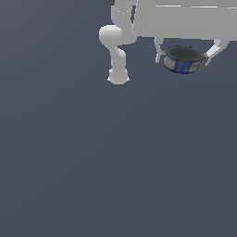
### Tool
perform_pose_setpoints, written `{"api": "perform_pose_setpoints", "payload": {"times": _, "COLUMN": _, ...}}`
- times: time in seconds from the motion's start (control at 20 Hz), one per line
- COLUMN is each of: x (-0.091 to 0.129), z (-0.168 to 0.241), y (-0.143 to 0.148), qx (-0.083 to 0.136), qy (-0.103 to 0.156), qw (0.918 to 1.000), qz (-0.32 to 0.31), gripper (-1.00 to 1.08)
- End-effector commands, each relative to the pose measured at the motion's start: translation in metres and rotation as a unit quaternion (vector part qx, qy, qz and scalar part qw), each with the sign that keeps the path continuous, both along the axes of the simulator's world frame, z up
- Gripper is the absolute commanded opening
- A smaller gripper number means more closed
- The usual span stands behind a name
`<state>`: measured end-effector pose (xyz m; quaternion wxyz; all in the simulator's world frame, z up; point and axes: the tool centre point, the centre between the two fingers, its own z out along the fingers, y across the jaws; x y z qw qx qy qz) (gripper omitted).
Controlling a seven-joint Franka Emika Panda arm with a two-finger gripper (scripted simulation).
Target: Pick up the object and move it to a goal position.
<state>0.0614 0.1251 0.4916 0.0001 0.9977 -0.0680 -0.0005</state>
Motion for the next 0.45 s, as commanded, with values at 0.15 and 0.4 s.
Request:
{"api": "perform_pose_setpoints", "payload": {"times": 0.15, "x": 0.0018, "z": 0.0051, "y": 0.0004, "qx": 0.0, "qy": 0.0, "qw": 1.0, "qz": 0.0, "gripper": -1.0}}
{"api": "perform_pose_setpoints", "payload": {"times": 0.4, "x": 0.0023, "z": 0.0061, "y": 0.0005, "qx": 0.0, "qy": 0.0, "qw": 1.0, "qz": 0.0, "gripper": -1.0}}
